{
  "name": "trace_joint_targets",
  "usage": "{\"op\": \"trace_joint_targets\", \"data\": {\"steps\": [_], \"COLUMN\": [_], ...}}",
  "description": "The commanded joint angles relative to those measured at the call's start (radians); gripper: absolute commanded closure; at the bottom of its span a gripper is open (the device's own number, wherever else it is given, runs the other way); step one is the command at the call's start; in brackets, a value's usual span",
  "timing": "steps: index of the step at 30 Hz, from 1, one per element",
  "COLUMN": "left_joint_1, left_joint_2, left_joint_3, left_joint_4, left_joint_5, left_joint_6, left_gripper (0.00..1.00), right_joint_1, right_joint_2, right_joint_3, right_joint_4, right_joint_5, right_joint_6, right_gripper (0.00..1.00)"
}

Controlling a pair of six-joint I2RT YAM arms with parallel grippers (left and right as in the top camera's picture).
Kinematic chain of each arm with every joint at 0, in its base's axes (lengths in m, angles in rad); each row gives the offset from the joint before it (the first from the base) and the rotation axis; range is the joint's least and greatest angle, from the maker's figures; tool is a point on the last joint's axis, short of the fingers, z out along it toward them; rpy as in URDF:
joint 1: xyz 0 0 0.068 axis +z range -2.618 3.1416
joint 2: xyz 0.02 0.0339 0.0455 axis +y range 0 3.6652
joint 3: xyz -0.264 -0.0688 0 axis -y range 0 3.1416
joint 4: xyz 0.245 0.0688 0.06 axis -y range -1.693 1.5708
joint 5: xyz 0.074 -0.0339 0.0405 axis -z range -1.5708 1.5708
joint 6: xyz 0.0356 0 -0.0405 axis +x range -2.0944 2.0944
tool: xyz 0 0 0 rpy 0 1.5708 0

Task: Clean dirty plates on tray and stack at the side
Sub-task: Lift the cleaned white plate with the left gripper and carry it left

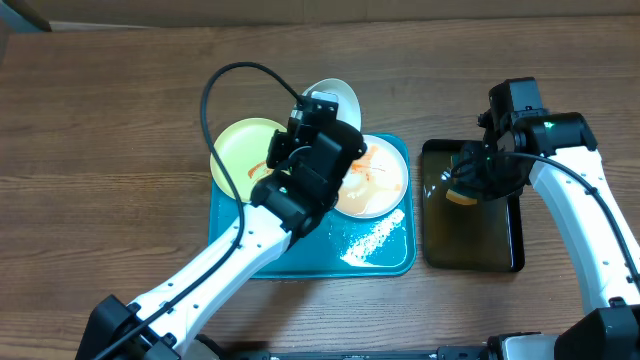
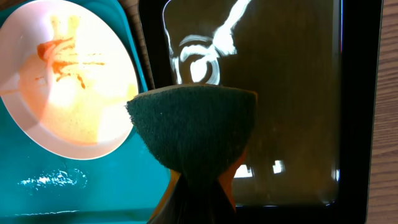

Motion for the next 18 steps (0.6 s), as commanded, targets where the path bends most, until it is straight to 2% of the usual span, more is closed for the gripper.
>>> {"op": "trace_joint_targets", "data": {"steps": [1,18], "left_joint_1": [-0.027,-0.093], "left_joint_2": [0.004,0.004], "left_joint_3": [0.029,0.029], "left_joint_4": [0.029,0.092], "left_joint_5": [-0.145,-0.253], "left_joint_6": [0.071,0.217], "left_gripper": [0.96,0.96], "right_joint_1": [-0.001,-0.001], "right_joint_2": [-0.005,-0.005], "right_joint_3": [0.008,-0.050], "right_joint_4": [0.005,0.029], "right_joint_5": [0.005,0.005], "right_joint_6": [-0.007,-0.007], "right_gripper": [0.96,0.96]}}
